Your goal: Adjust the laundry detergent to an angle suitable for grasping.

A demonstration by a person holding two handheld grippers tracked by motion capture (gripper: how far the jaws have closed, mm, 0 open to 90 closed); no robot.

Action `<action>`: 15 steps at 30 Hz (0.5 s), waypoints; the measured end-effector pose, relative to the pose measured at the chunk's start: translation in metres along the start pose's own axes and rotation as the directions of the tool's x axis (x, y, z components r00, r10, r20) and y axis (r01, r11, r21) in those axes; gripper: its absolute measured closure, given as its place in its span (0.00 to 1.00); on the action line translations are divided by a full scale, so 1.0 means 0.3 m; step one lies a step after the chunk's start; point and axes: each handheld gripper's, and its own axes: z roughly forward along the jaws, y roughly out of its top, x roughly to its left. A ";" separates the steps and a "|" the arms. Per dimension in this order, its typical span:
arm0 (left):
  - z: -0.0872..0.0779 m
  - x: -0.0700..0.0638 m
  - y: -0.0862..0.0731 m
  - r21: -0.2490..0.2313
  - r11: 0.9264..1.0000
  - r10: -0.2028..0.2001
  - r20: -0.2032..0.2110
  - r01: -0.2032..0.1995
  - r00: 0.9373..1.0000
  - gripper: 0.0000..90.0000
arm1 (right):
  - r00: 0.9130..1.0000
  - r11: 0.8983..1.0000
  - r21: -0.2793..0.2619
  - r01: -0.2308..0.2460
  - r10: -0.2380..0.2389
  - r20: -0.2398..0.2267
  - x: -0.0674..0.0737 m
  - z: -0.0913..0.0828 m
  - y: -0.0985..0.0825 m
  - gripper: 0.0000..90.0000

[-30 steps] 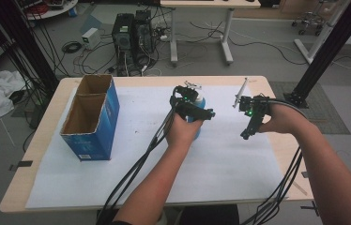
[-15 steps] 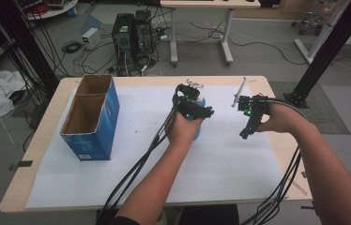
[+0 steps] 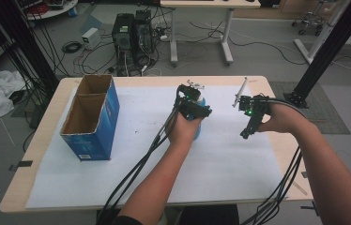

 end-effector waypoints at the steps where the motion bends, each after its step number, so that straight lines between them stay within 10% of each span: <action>1: 0.002 -0.003 -0.001 -0.001 1.000 0.000 0.000 0.000 1.000 0.35 | 1.000 1.000 0.002 0.000 0.000 0.000 0.000 0.000 0.001 0.01; 15: 0.000 -0.010 0.004 0.013 1.000 0.024 -0.045 -0.024 0.999 0.41 | 1.000 1.000 0.006 -0.001 0.001 -0.001 -0.001 0.003 -0.001 0.01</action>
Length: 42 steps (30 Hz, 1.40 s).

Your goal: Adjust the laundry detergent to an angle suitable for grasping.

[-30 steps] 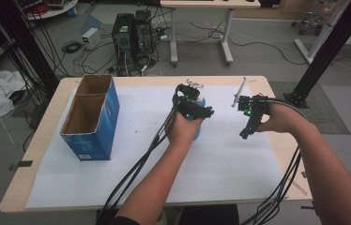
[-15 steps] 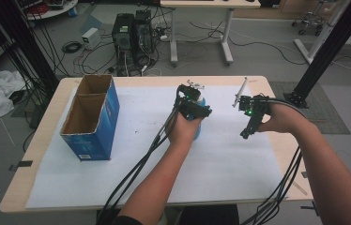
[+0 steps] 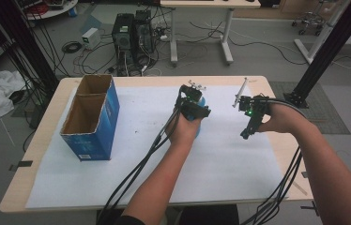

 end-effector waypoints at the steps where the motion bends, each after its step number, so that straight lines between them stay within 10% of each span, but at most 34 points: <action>1: 0.000 0.000 0.000 0.000 1.000 0.000 0.000 0.000 1.000 0.41 | 1.000 1.000 0.000 0.000 0.000 0.000 0.000 0.000 0.000 0.01; 29: -0.198 0.052 0.042 -0.021 0.992 0.126 0.121 -0.124 0.985 0.43 | 1.000 1.000 -0.002 0.007 -0.007 0.005 0.022 -0.007 0.022 0.01; 42: -0.283 0.076 0.027 0.010 0.977 0.205 0.199 -0.211 0.958 0.43 | 1.000 1.000 0.004 0.017 -0.017 0.006 0.047 -0.010 0.050 0.01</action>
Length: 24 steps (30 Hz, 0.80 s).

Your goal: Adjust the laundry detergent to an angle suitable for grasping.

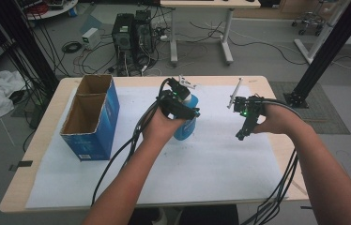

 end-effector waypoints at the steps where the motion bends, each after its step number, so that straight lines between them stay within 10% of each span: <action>1: -0.010 0.003 -0.004 0.001 1.000 0.013 0.027 -0.013 1.000 0.43 | 1.000 1.000 -0.001 0.001 -0.001 0.000 0.001 0.001 0.002 0.01; 8: -0.027 0.004 -0.012 0.003 0.999 0.034 0.063 -0.034 0.997 0.43 | 1.000 1.000 -0.002 0.002 -0.002 0.000 0.010 0.002 0.016 0.01; 24: -0.086 0.042 -0.066 0.051 0.988 0.129 0.230 -0.145 0.965 0.43 | 1.000 1.000 0.011 0.004 -0.004 -0.002 0.028 0.007 0.049 0.01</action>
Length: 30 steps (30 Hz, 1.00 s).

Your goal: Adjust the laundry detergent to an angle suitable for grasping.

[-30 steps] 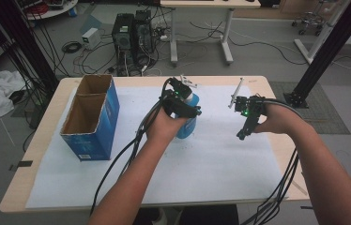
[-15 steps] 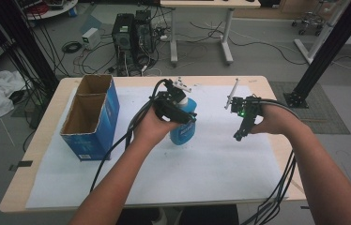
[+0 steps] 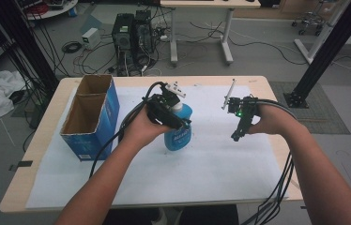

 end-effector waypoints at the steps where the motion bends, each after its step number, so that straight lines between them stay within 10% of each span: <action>1: -0.001 -0.001 -0.003 -0.004 1.000 -0.003 0.010 0.003 1.000 0.43 | 1.000 1.000 -0.001 0.004 -0.004 0.001 0.001 0.001 0.006 0.01; 21: -0.016 -0.046 -0.044 0.028 0.996 0.074 0.131 -0.079 0.989 0.43 | 1.000 1.000 0.003 0.002 -0.002 0.003 0.026 0.001 0.036 0.01; 30: -0.015 -0.067 -0.070 0.027 0.987 0.148 0.208 -0.157 0.967 0.43 | 1.000 1.000 0.003 -0.003 0.003 0.014 0.038 -0.009 0.037 0.01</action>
